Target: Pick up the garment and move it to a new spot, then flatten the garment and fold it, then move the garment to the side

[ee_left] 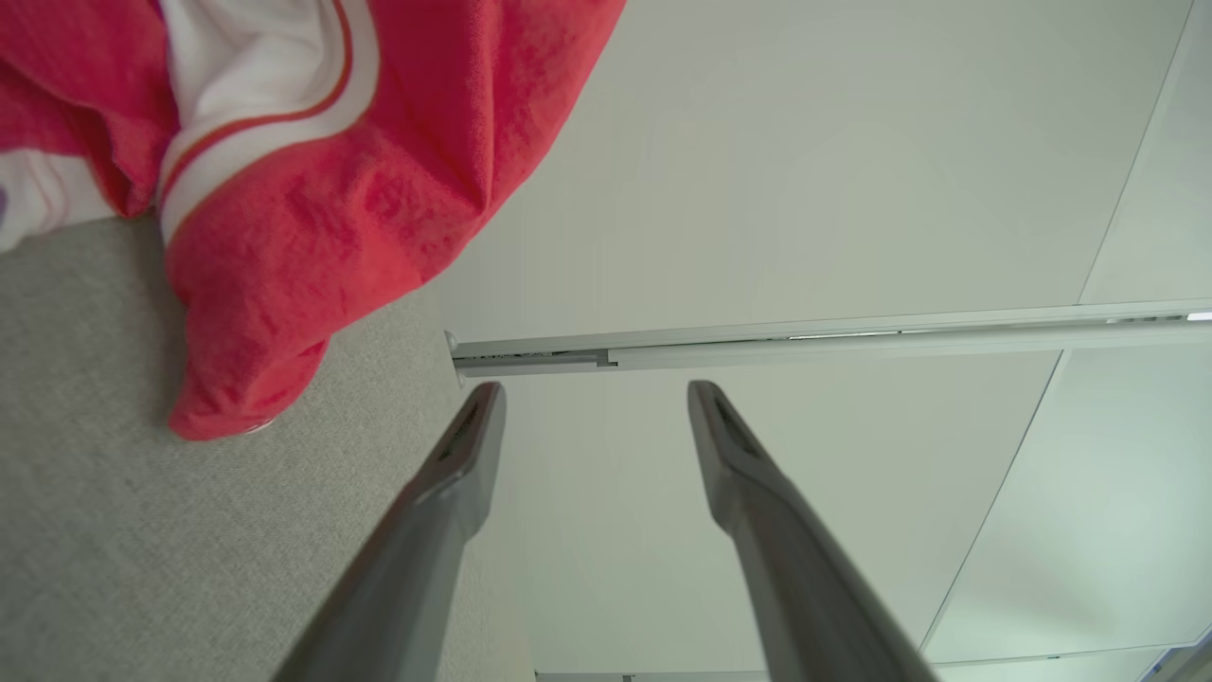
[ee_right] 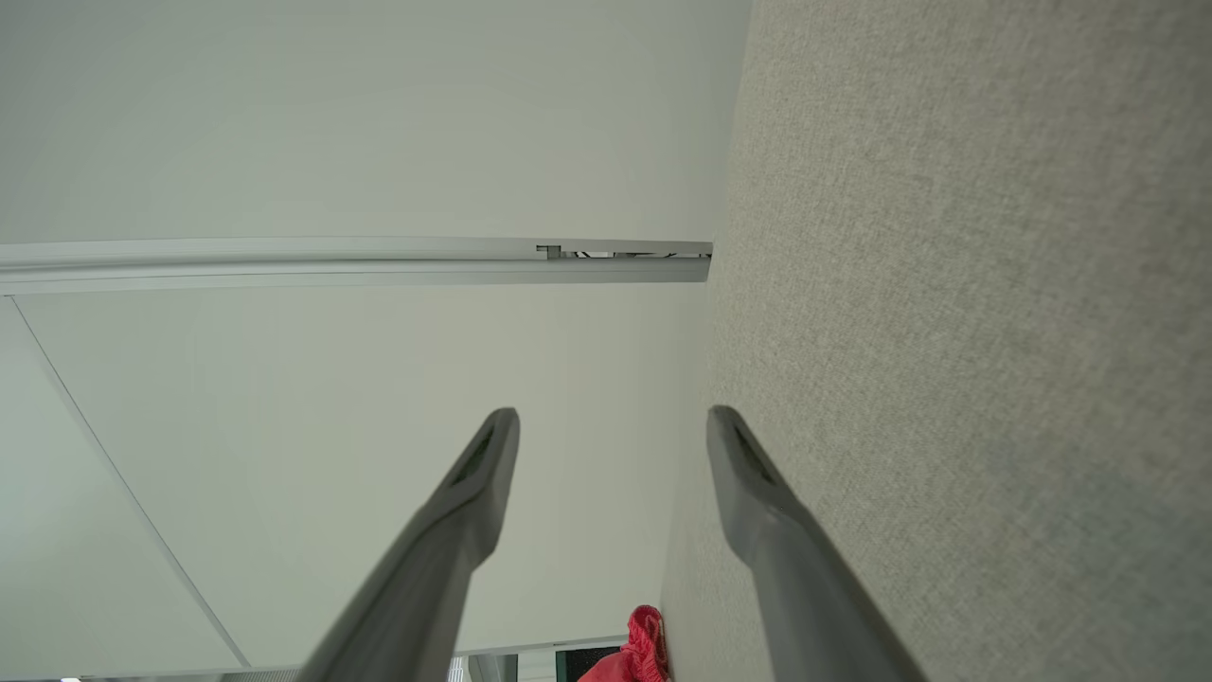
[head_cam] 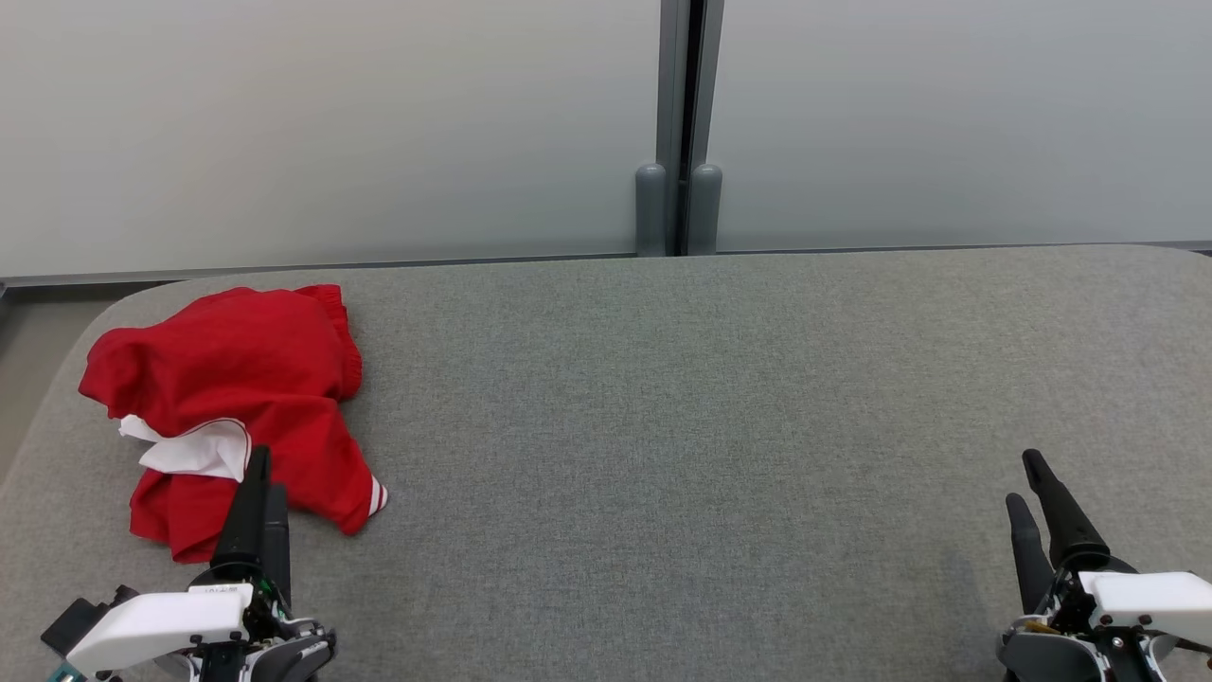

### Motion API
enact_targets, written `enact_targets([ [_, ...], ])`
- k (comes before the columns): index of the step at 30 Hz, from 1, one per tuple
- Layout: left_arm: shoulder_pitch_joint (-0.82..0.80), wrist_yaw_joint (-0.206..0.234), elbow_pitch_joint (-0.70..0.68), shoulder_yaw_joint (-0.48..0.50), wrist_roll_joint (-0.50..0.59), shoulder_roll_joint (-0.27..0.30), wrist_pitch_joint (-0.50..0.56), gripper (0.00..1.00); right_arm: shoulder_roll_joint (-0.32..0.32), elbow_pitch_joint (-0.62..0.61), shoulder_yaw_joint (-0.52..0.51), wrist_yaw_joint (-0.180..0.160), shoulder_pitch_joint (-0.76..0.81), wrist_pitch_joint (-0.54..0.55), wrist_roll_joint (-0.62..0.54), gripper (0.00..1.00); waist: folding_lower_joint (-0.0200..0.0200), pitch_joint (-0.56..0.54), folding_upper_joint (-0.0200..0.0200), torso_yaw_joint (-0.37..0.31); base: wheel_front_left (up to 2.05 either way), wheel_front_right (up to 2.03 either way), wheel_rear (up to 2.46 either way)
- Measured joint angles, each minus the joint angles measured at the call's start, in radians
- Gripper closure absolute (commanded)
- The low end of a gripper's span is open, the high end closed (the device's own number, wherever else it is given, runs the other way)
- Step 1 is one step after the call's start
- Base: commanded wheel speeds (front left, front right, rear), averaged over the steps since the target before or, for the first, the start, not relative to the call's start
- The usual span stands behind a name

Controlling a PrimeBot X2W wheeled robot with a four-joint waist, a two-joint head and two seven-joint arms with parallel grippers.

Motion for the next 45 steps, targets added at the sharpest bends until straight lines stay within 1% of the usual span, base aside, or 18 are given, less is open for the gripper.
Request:
enact_targets([
  [4,0.004,0.0,-0.01,-0.009,0.017,0.0,-0.018,0.0,-0.001,-0.009,0.011,0.0,0.0,-0.018,-0.039,0.0,0.0,0.0,0.0,0.0,0.0,0.0,0.0],
  [5,0.007,0.0,-0.013,-0.012,0.042,0.001,-0.027,0.0,-0.001,-0.015,0.017,0.0,0.001,-0.027,-0.068,0.0,0.0,0.0,0.0,-0.001,0.0,0.0,0.0],
  [13,0.016,0.0,-0.022,-0.021,0.147,0.001,-0.063,0.0,-0.007,-0.046,0.039,0.0,0.005,-0.062,-0.252,0.0,0.0,0.0,0.0,-0.001,0.0,0.0,0.0],
  [20,0.019,0.0,-0.032,-0.019,0.303,0.002,-0.09,0.0,-0.015,-0.075,0.062,0.0,0.011,-0.089,-0.45,0.0,0.0,-0.002,0.0,-0.001,0.0,0.0,0.0],
  [27,0.03,0.004,-0.054,-0.036,0.46,0.003,-0.116,0.0,-0.026,-0.098,0.085,0.0,0.015,-0.115,-0.616,0.0,0.0,-0.004,0.0,-0.002,0.0,0.0,0.0],
  [36,0.039,0.013,-0.061,-0.053,0.672,0.004,-0.15,0.0,-0.034,-0.117,0.102,0.0,0.019,-0.15,-0.787,0.0,0.0,-0.004,0.0,-0.002,0.0,0.0,0.0],
  [45,0.043,0.014,-0.072,-0.069,0.836,0.005,-0.178,0.0,-0.035,-0.115,0.122,0.0,0.021,-0.178,-0.914,0.0,0.0,-0.005,0.0,-0.002,0.0,0.0,0.0],
])
